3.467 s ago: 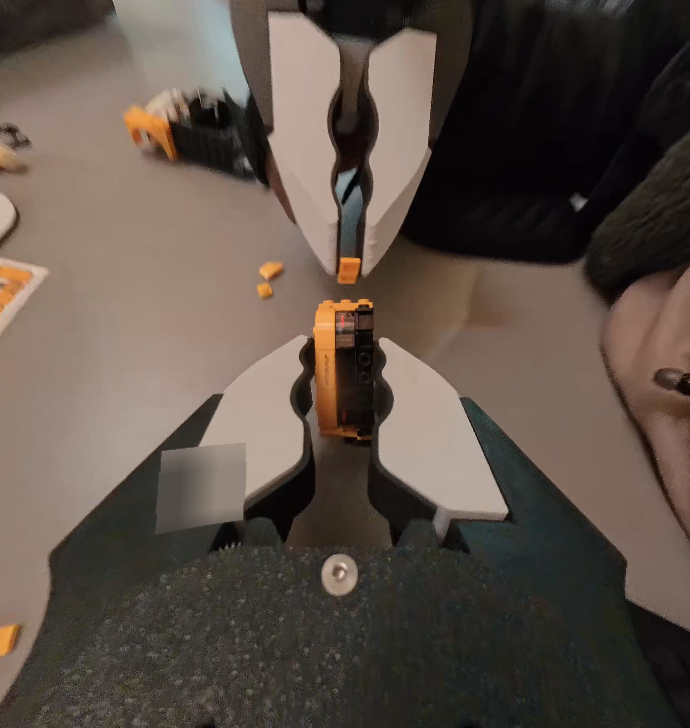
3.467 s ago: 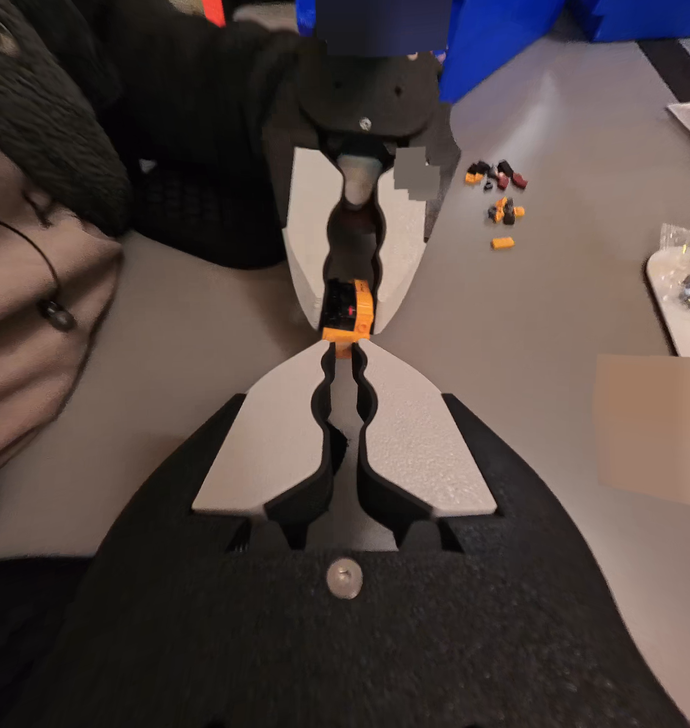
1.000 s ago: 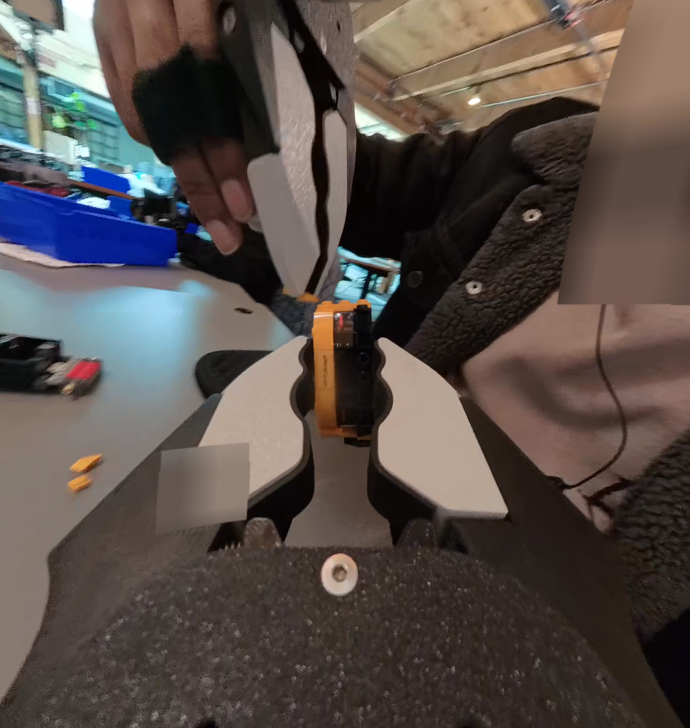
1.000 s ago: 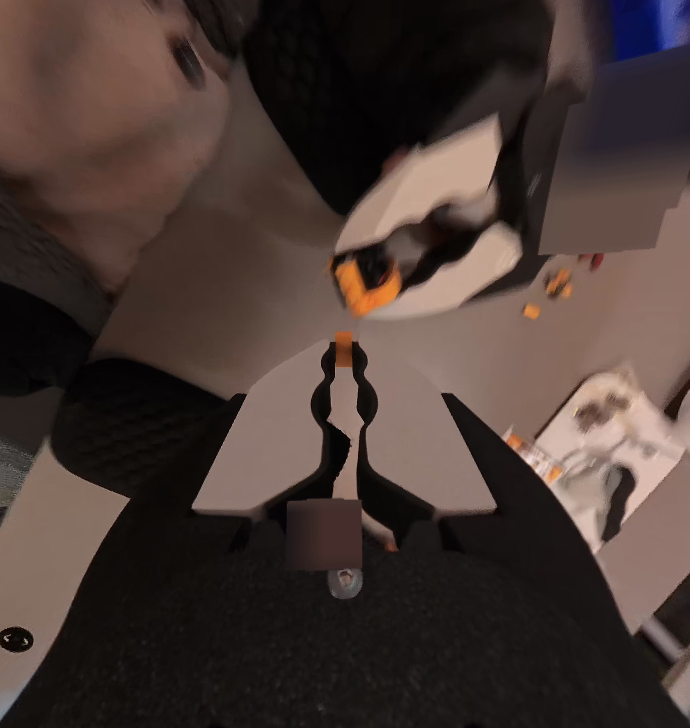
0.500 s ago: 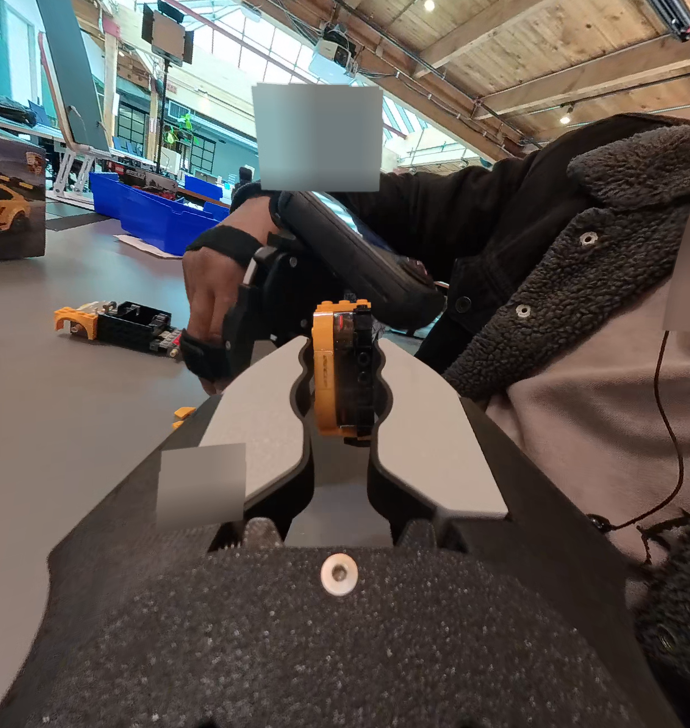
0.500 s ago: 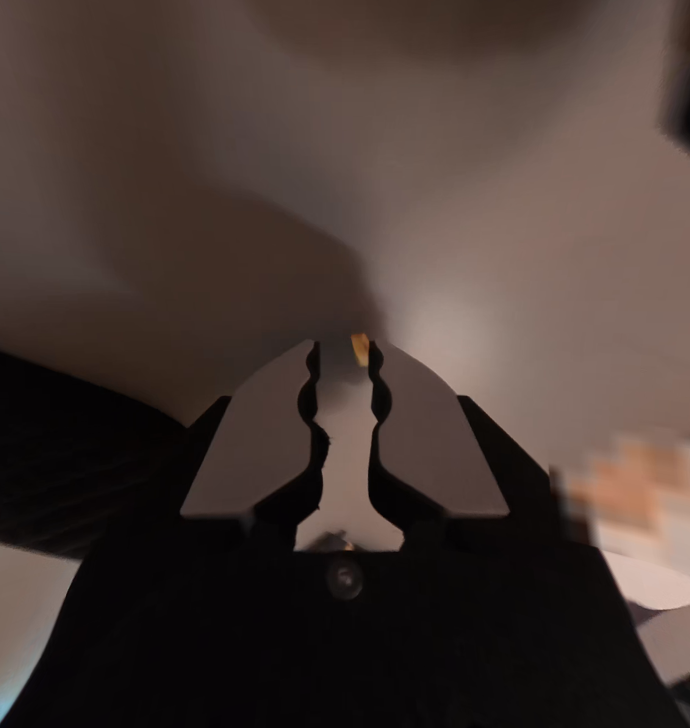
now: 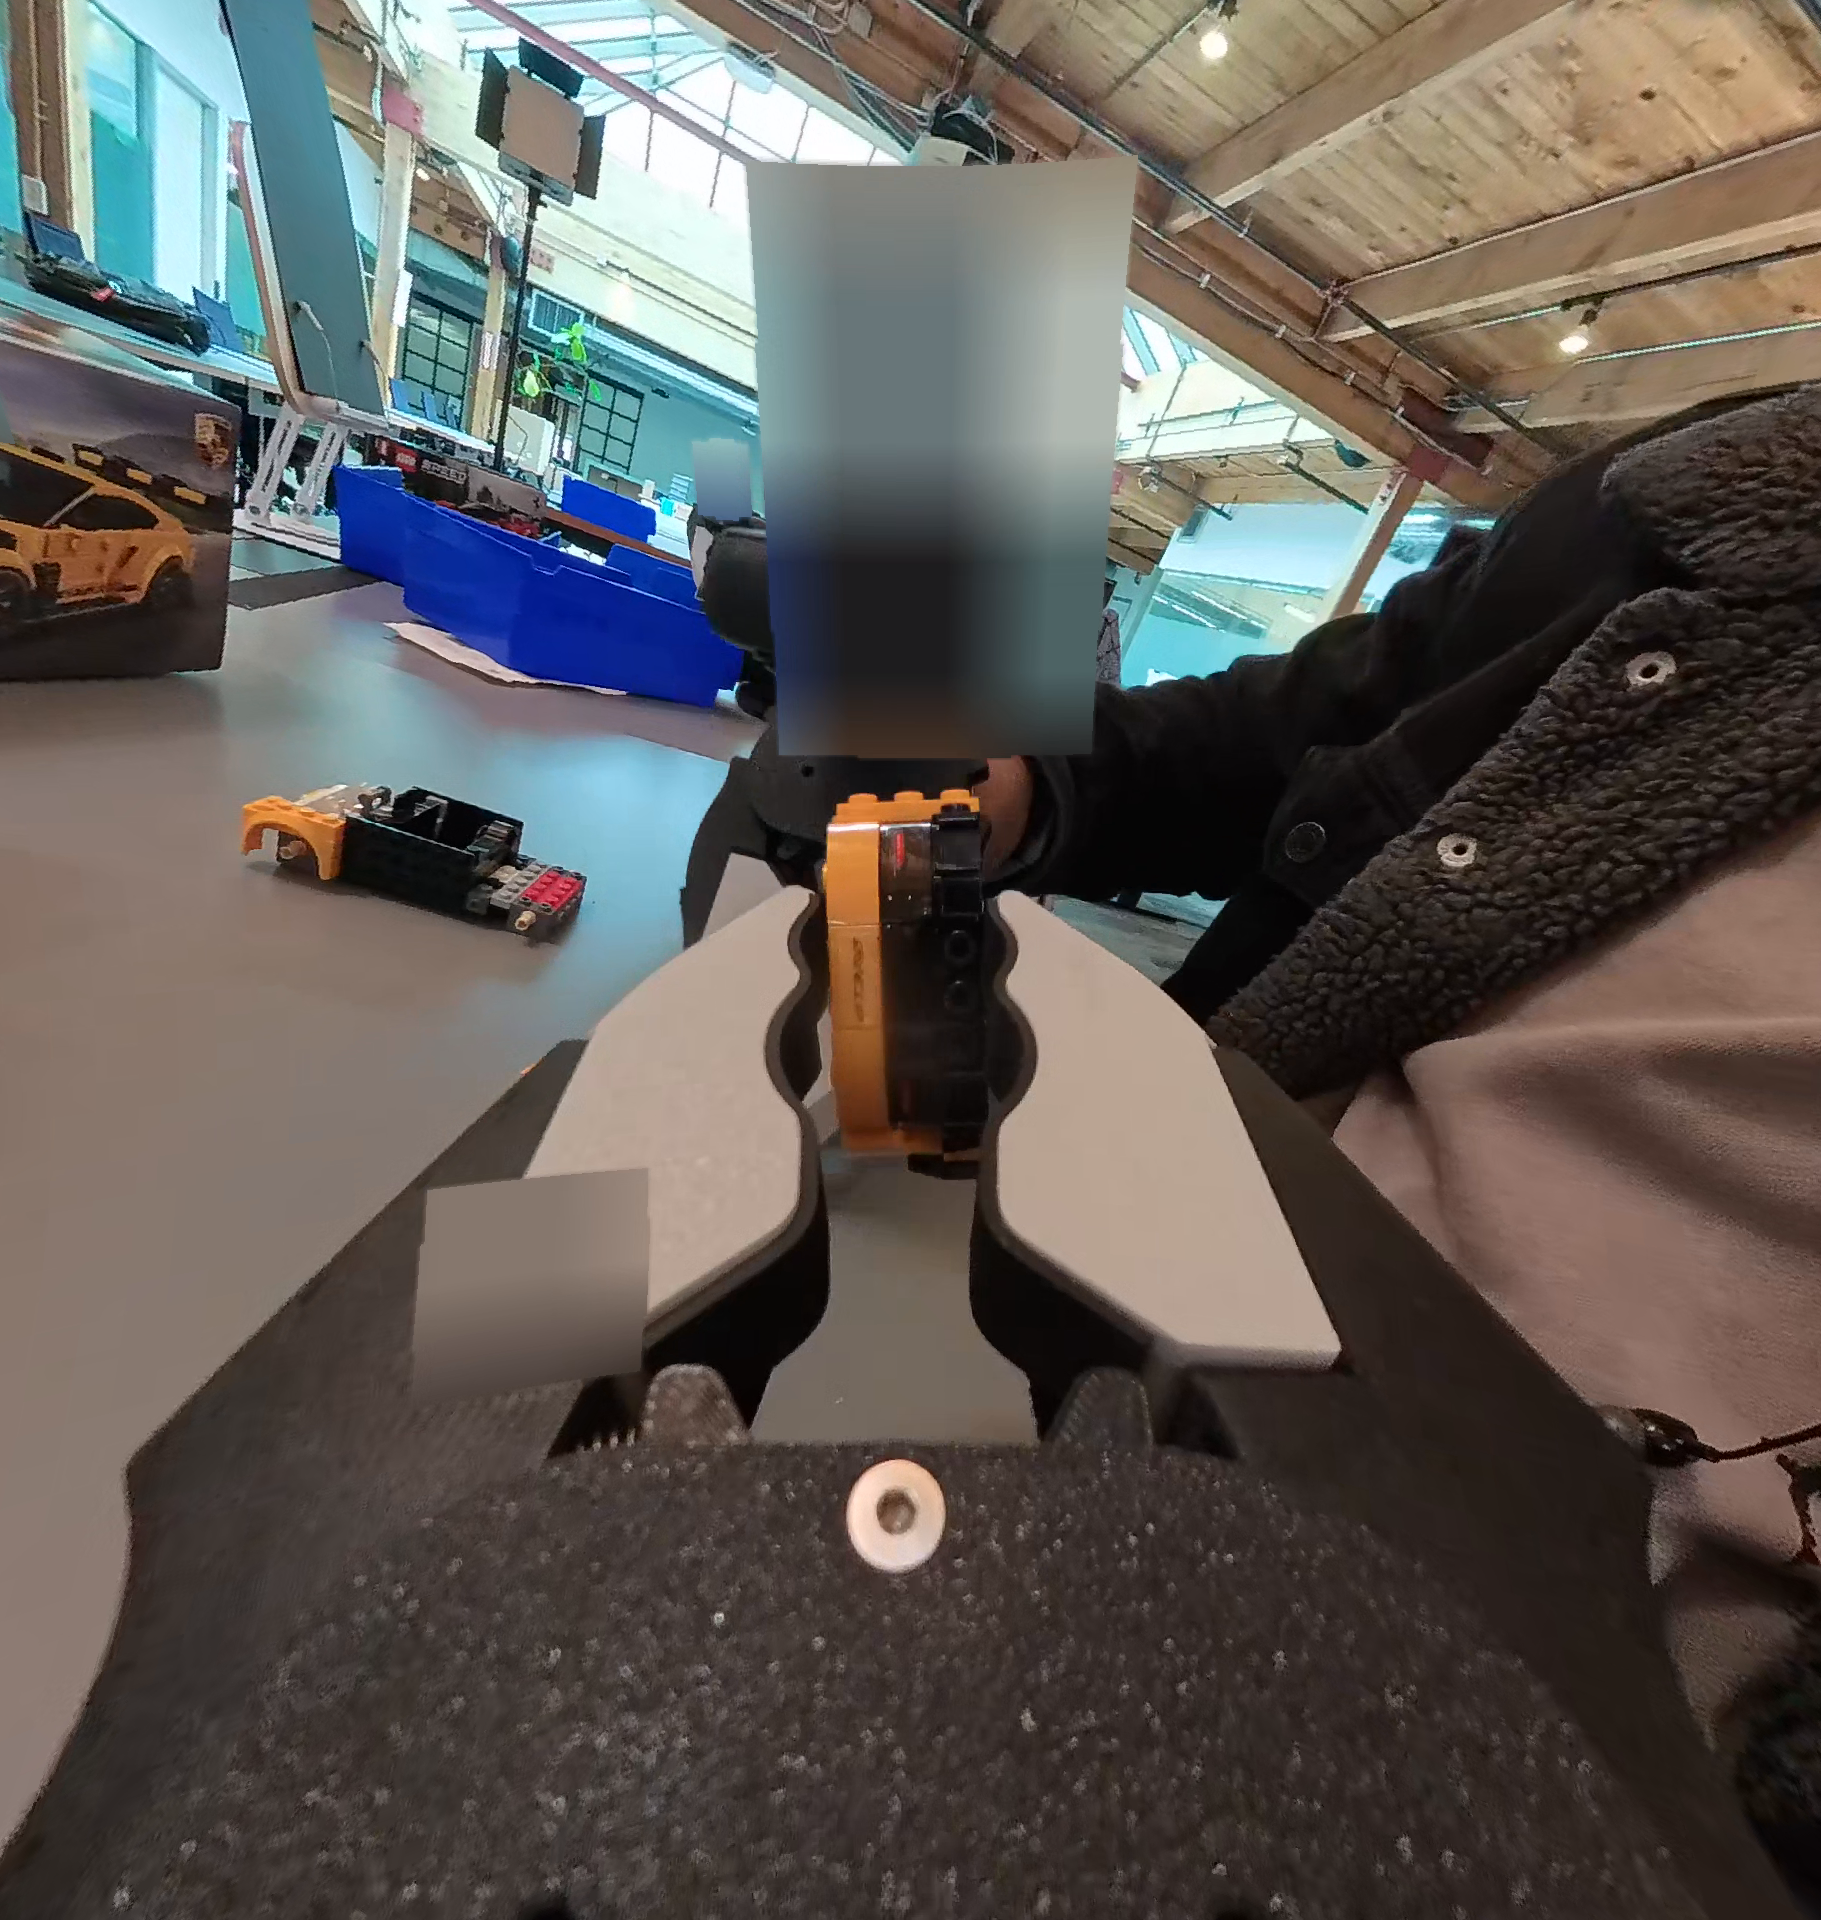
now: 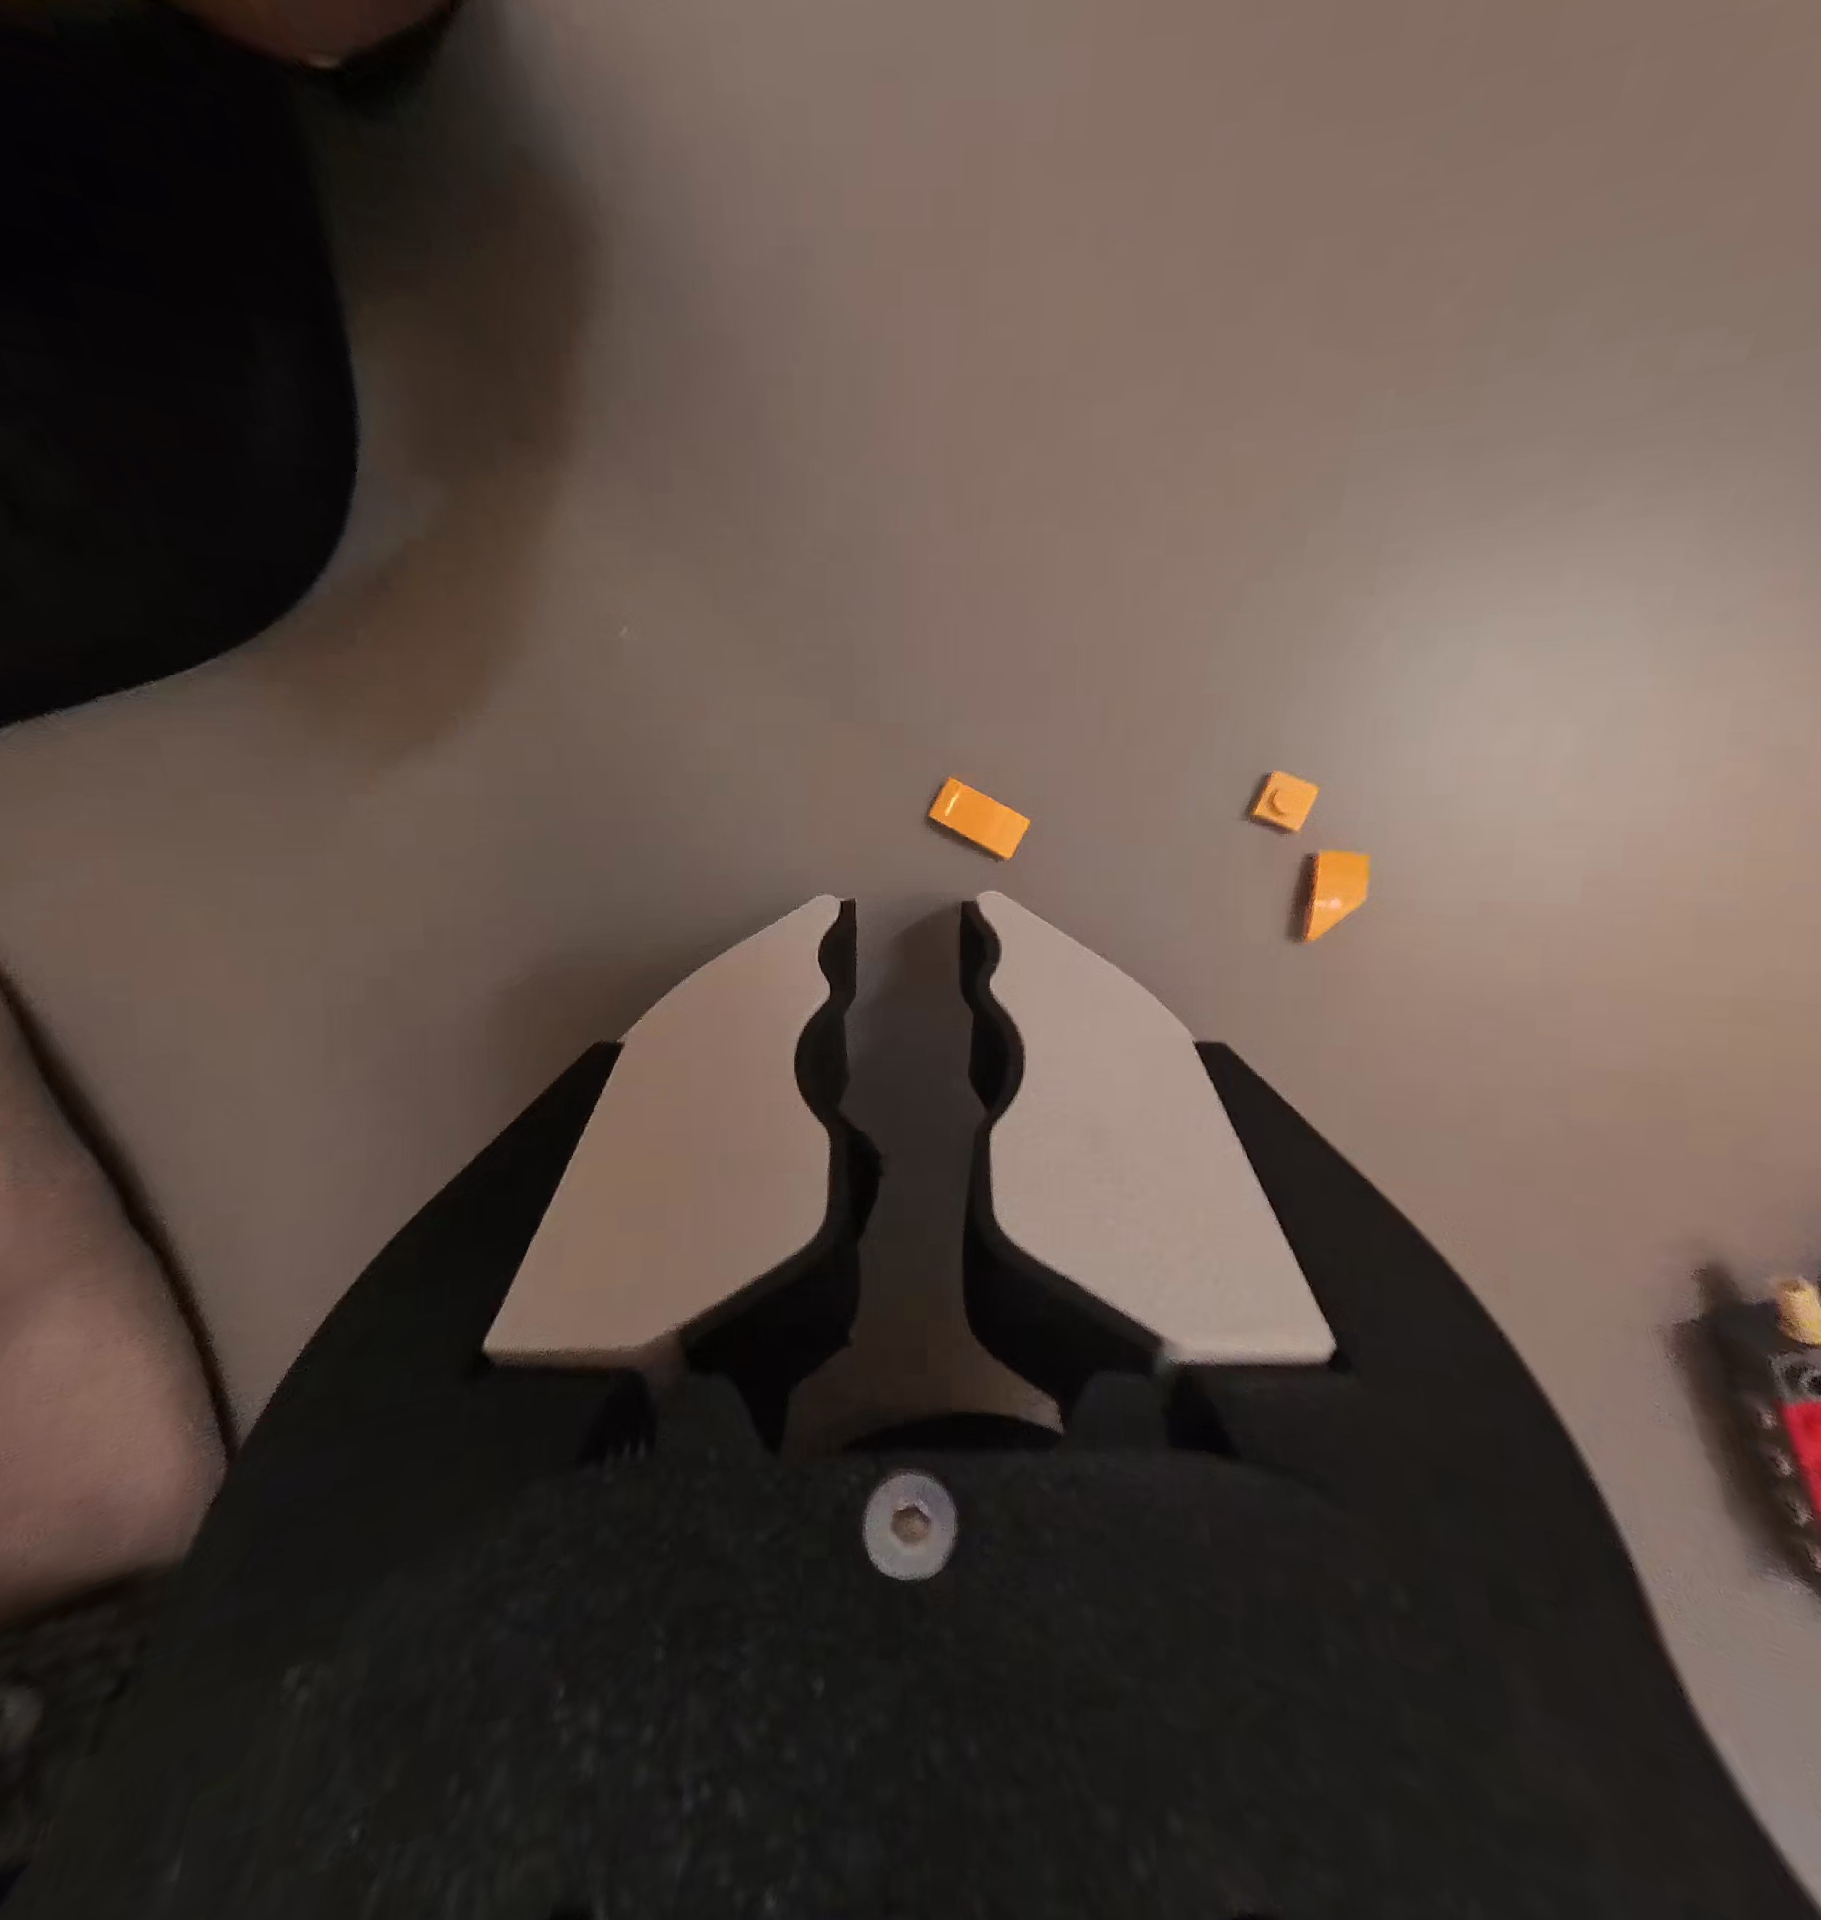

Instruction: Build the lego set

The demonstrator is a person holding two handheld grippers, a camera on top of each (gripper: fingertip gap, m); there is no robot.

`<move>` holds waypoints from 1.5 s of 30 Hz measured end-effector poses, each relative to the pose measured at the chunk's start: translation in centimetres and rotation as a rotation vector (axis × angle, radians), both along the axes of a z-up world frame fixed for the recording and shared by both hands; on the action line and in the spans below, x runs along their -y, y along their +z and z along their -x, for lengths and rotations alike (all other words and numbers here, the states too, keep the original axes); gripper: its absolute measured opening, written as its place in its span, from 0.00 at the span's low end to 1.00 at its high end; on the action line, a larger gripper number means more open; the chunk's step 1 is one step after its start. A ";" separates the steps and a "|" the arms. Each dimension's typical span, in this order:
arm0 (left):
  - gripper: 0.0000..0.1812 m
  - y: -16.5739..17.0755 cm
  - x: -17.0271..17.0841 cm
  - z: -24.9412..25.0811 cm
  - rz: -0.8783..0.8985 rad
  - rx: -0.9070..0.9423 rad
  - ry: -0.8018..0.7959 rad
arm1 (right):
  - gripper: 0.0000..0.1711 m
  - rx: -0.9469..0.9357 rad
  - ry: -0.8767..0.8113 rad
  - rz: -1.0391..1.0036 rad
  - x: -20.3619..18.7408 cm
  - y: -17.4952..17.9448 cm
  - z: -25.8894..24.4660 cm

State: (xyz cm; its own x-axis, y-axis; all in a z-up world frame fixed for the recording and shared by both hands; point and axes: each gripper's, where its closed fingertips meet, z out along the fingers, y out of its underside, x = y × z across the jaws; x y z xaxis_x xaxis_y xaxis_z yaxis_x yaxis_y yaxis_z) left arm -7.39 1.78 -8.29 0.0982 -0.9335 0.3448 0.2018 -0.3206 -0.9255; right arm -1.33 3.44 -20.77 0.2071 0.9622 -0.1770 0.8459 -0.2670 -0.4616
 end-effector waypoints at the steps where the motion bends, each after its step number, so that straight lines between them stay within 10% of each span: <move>1: 0.15 0.0 0.0 0.0 -0.001 -0.001 -0.001 | 0.11 0.000 -0.012 0.004 -0.1 -0.2 0.0; 35: 0.15 -0.2 -0.2 0.0 0.004 -0.005 0.006 | 0.04 -0.011 0.176 -0.142 -2.1 -0.4 2.2; 45: 0.15 -0.8 -0.3 -0.4 0.041 -0.037 -0.006 | 0.04 -0.509 0.212 0.077 -1.3 11.0 4.9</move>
State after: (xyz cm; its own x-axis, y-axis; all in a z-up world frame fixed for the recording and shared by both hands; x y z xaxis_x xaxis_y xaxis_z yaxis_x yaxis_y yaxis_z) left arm -7.03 2.04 -9.10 0.1065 -0.9192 0.3792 0.1654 -0.3597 -0.9183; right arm -6.19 4.74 -9.75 -0.1197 0.9537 -0.2760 0.5602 -0.1646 -0.8119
